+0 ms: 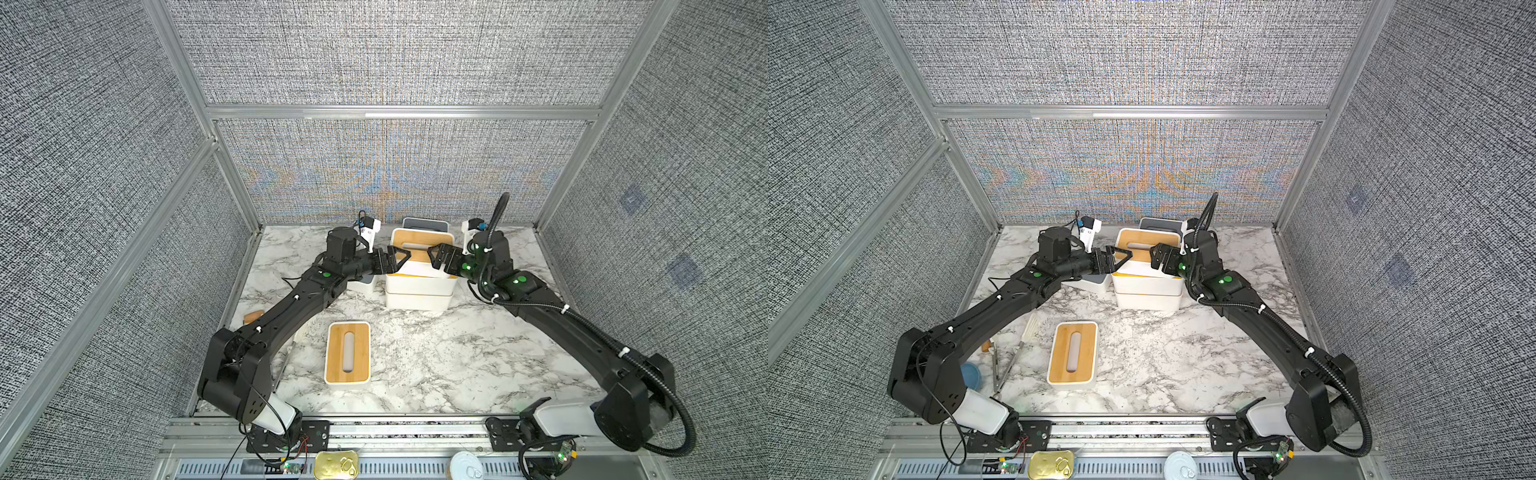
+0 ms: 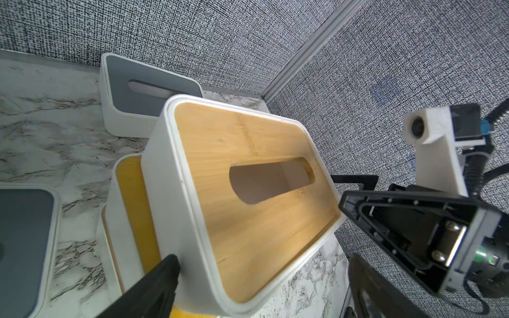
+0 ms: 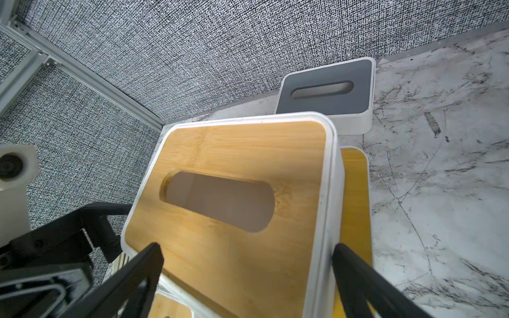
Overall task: Stack the tissue boxes
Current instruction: Place the tissue box at the tissue box.
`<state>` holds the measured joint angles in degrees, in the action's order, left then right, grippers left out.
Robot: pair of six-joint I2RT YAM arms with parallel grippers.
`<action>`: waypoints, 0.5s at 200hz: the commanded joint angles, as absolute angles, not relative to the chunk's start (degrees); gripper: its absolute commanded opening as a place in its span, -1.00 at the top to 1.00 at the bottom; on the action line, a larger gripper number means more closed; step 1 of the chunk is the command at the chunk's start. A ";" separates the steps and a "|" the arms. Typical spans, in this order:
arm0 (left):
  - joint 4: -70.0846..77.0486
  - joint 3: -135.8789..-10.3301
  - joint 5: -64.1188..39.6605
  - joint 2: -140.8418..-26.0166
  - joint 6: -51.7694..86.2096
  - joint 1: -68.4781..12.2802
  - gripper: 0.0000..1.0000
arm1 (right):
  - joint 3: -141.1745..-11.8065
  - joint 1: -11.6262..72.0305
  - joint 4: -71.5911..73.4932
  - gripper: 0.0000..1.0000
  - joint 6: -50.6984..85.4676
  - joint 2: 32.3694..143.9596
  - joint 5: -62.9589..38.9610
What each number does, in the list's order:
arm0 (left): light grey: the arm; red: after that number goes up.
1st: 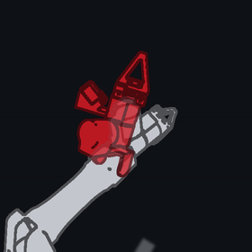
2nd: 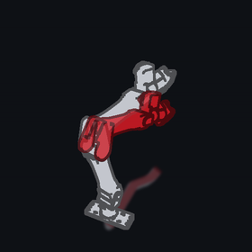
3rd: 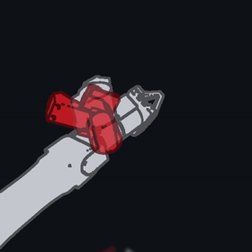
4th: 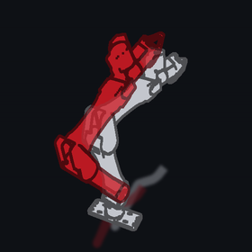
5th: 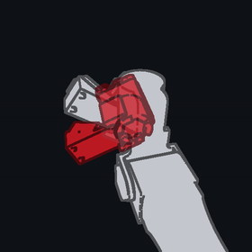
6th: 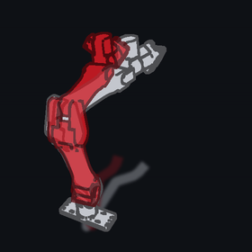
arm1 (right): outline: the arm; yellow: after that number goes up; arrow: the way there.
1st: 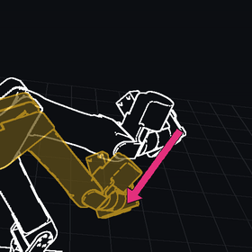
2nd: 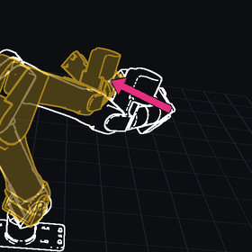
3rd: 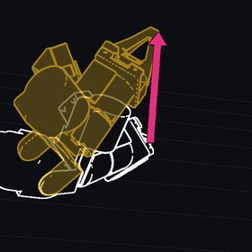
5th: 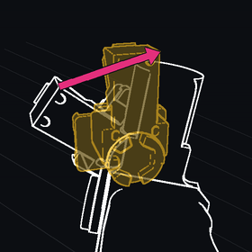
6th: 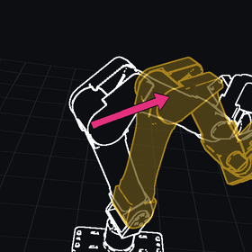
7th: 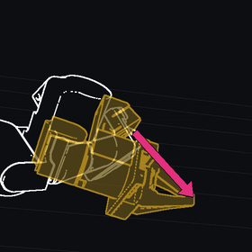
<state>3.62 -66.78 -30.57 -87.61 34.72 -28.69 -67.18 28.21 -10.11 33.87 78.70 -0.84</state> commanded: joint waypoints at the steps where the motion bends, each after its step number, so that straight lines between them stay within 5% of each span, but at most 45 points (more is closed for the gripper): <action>1: 5.45 -66.80 -31.39 -86.98 34.98 -28.89 -0.92 | -67.85 28.21 -8.95 -0.98 33.39 79.09 -2.60; 100: -4.98 -64.73 -18.46 -75.34 28.93 -28.98 -0.92 | -64.72 28.23 -8.12 -0.98 32.19 71.48 3.93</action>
<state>-0.08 -66.41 -25.28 -79.85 33.12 -29.04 -65.45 28.18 -9.96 33.01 73.71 1.41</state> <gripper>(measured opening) 0.961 0.993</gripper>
